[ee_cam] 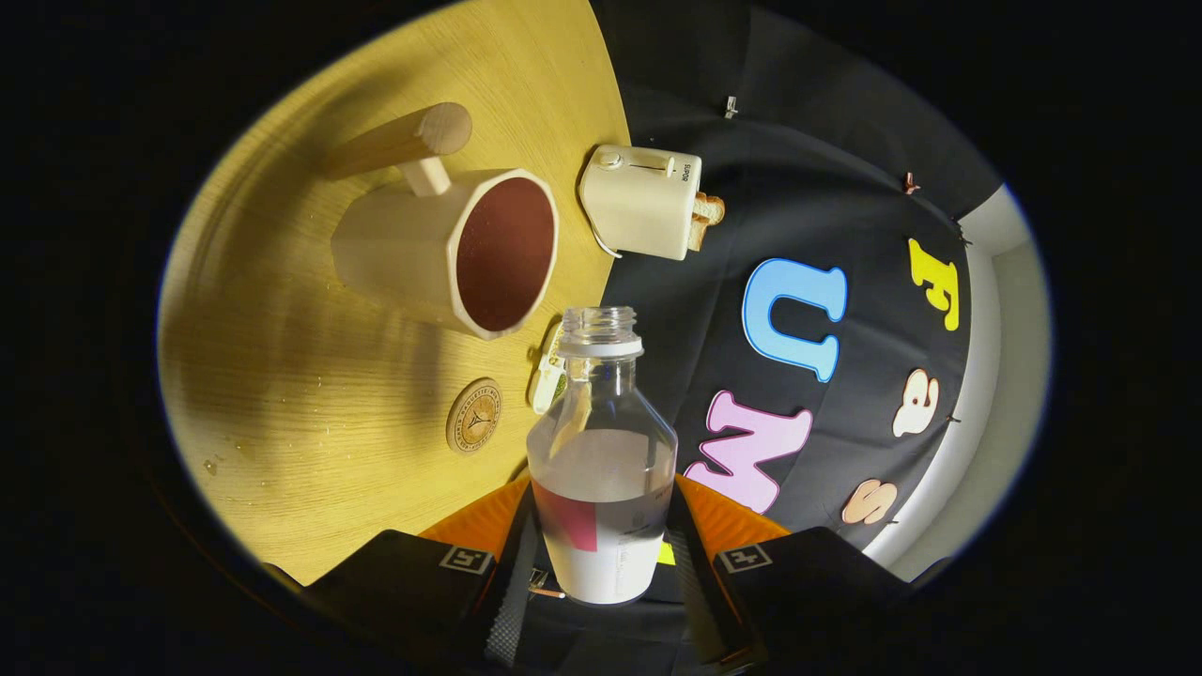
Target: Take the bottle from table, then pour the juice into the cup, finally place the bottle on the coaster
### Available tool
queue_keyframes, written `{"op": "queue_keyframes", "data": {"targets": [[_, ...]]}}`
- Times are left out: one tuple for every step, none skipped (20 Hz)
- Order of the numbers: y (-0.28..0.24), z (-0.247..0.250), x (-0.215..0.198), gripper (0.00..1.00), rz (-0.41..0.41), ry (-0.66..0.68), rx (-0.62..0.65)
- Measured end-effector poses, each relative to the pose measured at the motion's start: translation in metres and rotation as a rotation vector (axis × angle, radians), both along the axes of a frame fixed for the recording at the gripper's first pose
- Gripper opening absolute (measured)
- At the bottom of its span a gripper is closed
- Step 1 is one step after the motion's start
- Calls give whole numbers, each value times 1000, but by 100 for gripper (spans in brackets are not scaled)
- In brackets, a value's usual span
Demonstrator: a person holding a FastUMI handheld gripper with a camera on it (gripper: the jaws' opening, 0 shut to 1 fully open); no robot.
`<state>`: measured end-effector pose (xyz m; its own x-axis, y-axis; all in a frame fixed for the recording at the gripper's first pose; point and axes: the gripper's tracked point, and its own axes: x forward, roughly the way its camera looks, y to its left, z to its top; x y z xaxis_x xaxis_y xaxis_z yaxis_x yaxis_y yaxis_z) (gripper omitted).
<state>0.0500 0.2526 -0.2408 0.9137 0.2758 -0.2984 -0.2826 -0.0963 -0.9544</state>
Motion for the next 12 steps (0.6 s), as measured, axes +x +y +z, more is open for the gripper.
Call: {"op": "queue_keyframes", "data": {"targets": [[2, -1, 1, 71, 2, -1, -2], [3, 1, 2, 71, 5, -5, -4], [3, 2, 4, 71, 8, -8, -7], [2, 4, 3, 71, 10, -11, -10], [4, 4, 5, 72, 11, -13, -13], [2, 5, 5, 71, 11, -16, -14], [3, 4, 6, 71, 11, -17, -14], [3, 4, 6, 71, 12, -16, -16], [3, 4, 7, 71, 14, -19, -19], [3, 5, 6, 71, 18, -23, -23], [4, 7, 6, 71, 23, -27, -27], [5, 8, 6, 71, 29, -30, -31]]}}
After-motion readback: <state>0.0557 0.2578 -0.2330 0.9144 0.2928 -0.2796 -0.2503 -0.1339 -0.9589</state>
